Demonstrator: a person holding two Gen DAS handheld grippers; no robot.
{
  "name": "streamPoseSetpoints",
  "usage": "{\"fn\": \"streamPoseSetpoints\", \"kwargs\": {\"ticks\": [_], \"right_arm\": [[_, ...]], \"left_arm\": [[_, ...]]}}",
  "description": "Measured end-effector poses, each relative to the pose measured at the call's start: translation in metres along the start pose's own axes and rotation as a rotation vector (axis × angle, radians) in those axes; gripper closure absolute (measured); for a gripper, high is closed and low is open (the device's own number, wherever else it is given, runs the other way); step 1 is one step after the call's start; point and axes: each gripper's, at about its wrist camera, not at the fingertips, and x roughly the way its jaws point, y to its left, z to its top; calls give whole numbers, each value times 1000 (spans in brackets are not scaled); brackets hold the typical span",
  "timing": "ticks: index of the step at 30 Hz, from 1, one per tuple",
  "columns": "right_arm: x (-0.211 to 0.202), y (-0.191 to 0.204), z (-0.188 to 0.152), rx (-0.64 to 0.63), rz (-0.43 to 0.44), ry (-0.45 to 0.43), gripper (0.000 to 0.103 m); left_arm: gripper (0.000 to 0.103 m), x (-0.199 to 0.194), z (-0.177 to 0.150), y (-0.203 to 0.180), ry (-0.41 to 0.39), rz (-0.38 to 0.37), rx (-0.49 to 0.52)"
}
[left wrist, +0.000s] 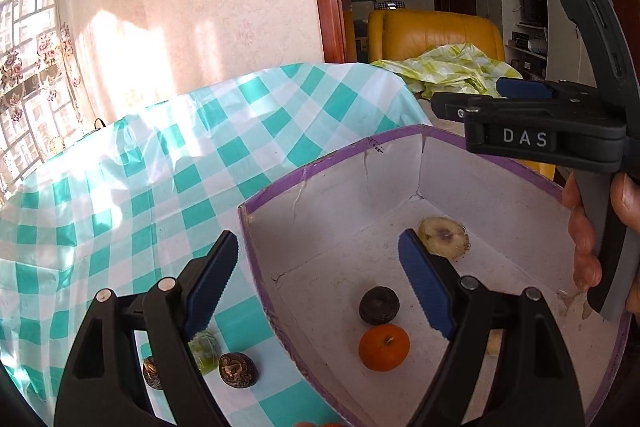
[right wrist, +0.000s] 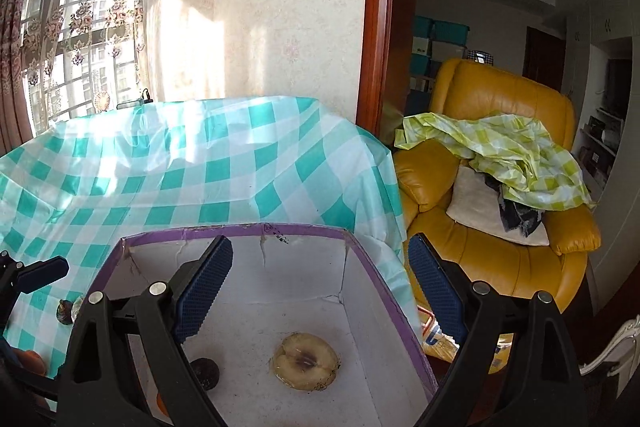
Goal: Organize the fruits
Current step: 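Withdraw both open tools from the box back over the cloth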
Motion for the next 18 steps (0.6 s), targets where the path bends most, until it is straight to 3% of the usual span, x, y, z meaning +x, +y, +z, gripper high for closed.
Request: {"fn": "streamPoseSetpoints", "kwargs": {"ticks": [4,7,10,13,18], "right_arm": [[-20,3,4,21,-1,-53,17],[-35,8,7,41,21,-83,17],[-51,13,7,73,52,-110,17],[-66,21,6,96,87,-129,17],[-84,38,2,86,129,-147,17]], "left_arm": [[20,-18,-3,14,-28,-14,-38],[12,-33,-8,29,-60,-15,-74],[12,-46,-14,48,-75,-23,-121],[8,-57,-19,67,-74,-1,-150],[2,-74,-29,98,-71,108,-214]]}}
